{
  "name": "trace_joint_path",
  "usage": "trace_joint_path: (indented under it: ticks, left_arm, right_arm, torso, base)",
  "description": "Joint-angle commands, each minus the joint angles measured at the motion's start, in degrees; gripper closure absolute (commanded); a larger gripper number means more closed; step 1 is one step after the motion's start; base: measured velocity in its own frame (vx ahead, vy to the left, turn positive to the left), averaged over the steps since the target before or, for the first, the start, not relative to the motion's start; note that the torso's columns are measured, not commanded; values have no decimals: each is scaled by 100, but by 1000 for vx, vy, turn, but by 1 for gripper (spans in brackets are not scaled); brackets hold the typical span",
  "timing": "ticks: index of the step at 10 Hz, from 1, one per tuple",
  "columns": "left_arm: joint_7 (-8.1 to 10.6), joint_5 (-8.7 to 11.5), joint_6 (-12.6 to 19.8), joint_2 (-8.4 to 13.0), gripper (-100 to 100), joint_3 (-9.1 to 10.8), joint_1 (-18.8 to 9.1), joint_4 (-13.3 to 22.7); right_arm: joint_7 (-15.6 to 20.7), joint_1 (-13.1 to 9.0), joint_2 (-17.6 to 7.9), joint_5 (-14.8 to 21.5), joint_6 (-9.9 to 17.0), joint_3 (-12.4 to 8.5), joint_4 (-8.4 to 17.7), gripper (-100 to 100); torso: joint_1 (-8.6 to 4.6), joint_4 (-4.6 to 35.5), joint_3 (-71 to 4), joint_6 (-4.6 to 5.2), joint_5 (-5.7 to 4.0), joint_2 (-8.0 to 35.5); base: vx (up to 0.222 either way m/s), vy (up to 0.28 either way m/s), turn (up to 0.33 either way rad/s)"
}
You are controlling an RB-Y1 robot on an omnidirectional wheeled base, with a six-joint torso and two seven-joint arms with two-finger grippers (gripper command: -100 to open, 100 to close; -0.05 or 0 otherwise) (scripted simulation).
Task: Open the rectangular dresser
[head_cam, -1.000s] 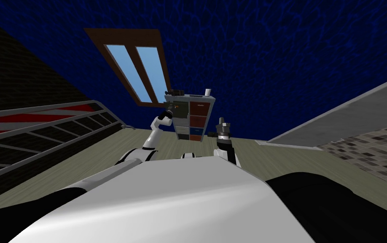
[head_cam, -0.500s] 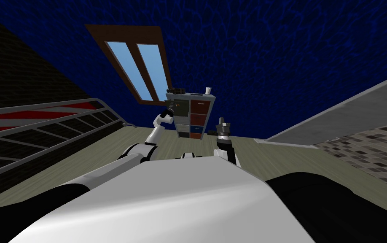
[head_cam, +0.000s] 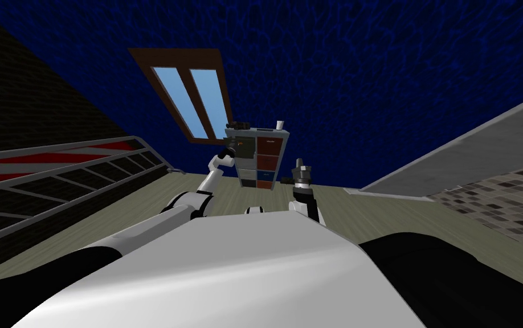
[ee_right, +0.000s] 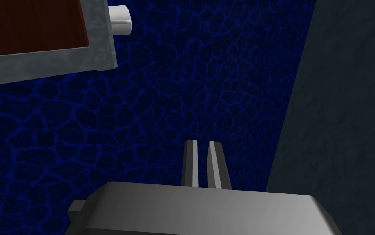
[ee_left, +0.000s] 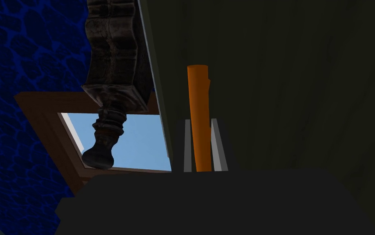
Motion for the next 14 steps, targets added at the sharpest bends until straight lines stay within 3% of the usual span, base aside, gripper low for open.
trace_joint_path:
  ticks: [1,2,8,9,10,14]
  left_arm:
    - [24,6,-395,-3,100,-14,-458,435]
    - [39,19,-126,29,-100,-3,-441,272]
    - [128,118,518,209,-100,-1,-856,33]
    - [113,100,408,170,-100,-9,-756,76]
    - [116,100,439,171,0,-9,-760,70]
    - [117,101,448,167,0,-13,-744,84]
  right_arm:
    - [0,-1,0,0,0,0,0,0]
    - [0,-2,0,0,0,0,0,0]
    - [0,0,0,0,0,0,0,0]
    - [0,0,0,0,0,0,0,0]
    - [0,0,0,0,0,0,0,0]
    - [0,0,0,0,0,0,0,0]
  torso:
    - [-8,29,29,11,-7,52]
    - [-13,64,54,9,-14,81]
    - [-24,65,44,10,-18,66]
    - [-27,80,51,9,-21,77]
    - [-29,75,53,9,-21,78]
    - [-30,66,44,10,-20,66]
  base:
    - [-200,47,-2]
    - [-74,27,-3]
    - [7,-7,7]
    - [0,0,0]
    - [0,0,0]
    - [0,0,0]
